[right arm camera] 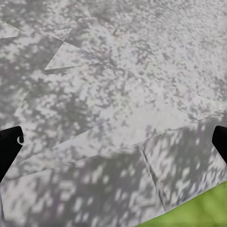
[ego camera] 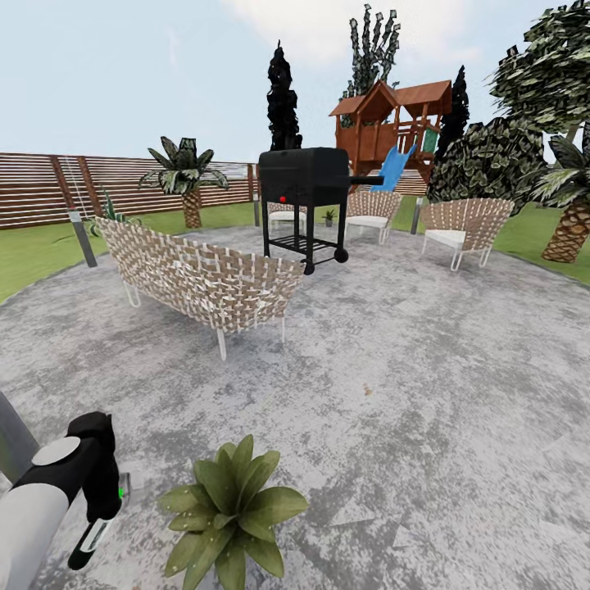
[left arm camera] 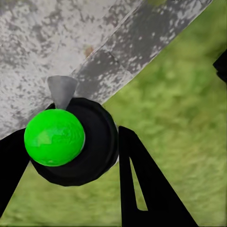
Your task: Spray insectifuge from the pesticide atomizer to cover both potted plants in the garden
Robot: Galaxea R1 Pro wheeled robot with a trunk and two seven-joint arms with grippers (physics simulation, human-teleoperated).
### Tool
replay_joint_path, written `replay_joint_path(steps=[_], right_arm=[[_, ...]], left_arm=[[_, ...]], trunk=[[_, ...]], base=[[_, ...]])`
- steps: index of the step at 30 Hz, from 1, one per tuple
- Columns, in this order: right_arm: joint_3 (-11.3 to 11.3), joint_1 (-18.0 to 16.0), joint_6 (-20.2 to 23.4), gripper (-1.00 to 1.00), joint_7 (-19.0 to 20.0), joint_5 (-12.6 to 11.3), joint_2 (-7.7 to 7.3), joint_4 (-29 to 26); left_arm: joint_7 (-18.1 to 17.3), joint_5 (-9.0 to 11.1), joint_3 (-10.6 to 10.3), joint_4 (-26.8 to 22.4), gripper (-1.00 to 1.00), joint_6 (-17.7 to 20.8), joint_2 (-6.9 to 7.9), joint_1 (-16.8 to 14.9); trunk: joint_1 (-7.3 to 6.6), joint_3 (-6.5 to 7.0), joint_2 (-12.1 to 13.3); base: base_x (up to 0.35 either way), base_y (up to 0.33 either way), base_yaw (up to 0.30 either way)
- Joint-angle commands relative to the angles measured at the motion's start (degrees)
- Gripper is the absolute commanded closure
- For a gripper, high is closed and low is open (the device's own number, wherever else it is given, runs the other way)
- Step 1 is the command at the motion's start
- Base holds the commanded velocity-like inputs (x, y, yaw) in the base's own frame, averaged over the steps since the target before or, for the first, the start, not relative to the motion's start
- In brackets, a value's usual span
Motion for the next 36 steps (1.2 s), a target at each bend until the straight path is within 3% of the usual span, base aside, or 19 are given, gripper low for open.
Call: replay_joint_path(steps=[1, 7, 10, 16, 19, 25, 29, 36], right_arm=[[0.5, 0.0, -0.2, -1.0, -0.1, -0.6, 0.0, 0.0], [0.5, 0.0, -0.1, -1.0, -0.1, -0.6, 0.0, 0.0], [0.6, 0.0, -0.1, -1.0, -0.1, -0.6, 0.0, 0.0], [0.6, 0.0, -0.1, -1.0, -0.1, -0.6, 0.0, 0.0], [0.6, 0.0, -0.1, -1.0, -0.1, -0.6, 0.0, 0.0], [0.6, 0.0, -0.1, -1.0, 0.0, -0.5, -0.06, 0.0], [0.7, 0.0, -0.1, -1.0, 0.1, -0.5, -0.09, 0.0], [0.7, 0.0, -0.1, -1.0, 0.0, -0.5, -0.09, -0.1]], left_arm=[[-0.2, -0.1, 0.1, 0.1, 1.0, 0.6, -0.01, 0.0], [0.1, 0.3, 0.1, 0.3, 1.0, 0.6, -1.29, -0.1], [1.7, 0.4, 0.7, 1.4, 1.0, 0.5, -1.04, 0.0], [11.2, 0.6, 6.6, 8.7, 1.0, 0.1, -0.95, 0.0], [15.3, 2.6, 9.3, 11.6, 1.0, -0.1, -1.33, 0.0], [17.2, 6.9, 9.9, 12.0, 1.0, -0.1, -1.93, 0.1], [17.3, 7.3, 9.9, 11.8, 1.0, 0.1, -2.71, 0.0], [17.3, 6.9, 9.8, 12.3, 1.0, 0.4, -2.79, 0.0]], trunk=[[-0.01, -0.05, 0.0], [-0.01, -0.05, 0.0], [-0.01, -0.05, 0.0], [-0.01, -0.05, 0.0], [-0.01, -0.05, 0.0], [-0.01, -0.05, 0.0], [-0.01, -0.05, 0.0], [-0.01, -0.05, 0.0]], base=[[0.0, 0.0, 0.068], [0.0, 0.0, 0.224], [0.0, 0.0, 0.275], [0.0, 0.0, 0.277], [0.0, 0.0, 0.267], [0.0, -0.139, 0.073], [-0.031, -0.259, 0.004], [-0.199, -0.226, 0.0]])
